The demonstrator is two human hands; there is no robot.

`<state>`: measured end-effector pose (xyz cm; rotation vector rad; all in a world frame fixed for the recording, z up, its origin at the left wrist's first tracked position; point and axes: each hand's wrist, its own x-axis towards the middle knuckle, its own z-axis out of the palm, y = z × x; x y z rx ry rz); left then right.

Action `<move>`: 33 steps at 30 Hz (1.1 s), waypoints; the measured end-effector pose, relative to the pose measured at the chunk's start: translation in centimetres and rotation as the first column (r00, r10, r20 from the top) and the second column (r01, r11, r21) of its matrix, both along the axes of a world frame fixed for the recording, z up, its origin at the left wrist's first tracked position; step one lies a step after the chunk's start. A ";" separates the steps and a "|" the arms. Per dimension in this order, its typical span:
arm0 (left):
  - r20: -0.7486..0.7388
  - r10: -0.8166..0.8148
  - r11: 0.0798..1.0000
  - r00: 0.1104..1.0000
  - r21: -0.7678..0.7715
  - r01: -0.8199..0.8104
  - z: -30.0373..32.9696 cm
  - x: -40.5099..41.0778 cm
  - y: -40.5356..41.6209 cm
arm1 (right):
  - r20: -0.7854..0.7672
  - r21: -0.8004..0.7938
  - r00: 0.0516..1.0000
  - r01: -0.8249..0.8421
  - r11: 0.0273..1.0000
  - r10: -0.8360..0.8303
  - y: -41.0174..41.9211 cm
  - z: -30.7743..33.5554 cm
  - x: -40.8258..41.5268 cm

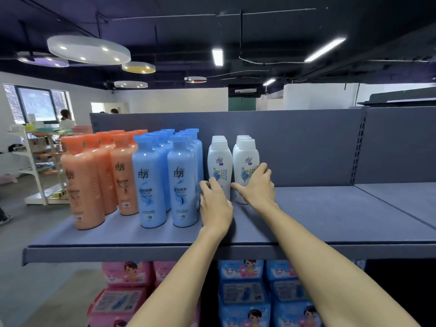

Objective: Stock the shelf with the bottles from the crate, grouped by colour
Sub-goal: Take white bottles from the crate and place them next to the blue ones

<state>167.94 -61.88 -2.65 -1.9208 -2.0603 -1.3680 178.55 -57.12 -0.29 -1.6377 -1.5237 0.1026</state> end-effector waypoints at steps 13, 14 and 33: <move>-0.191 -0.100 0.984 0.977 0.125 0.125 -1.1 -3.1 -10.6 | 0.253 0.006 0.963 -0.099 0.995 0.094 -13.6 -1.6 3.7; -0.218 -0.094 0.980 0.972 0.152 0.128 -2.0 -3.3 -11.7 | 0.259 0.023 0.961 -0.102 0.994 0.093 -14.8 -2.6 4.1; -0.062 -0.408 0.891 0.911 -0.246 0.382 -21.4 -2.1 -20.4 | 0.188 -0.299 0.963 -0.129 0.946 0.191 -24.1 -22.9 6.7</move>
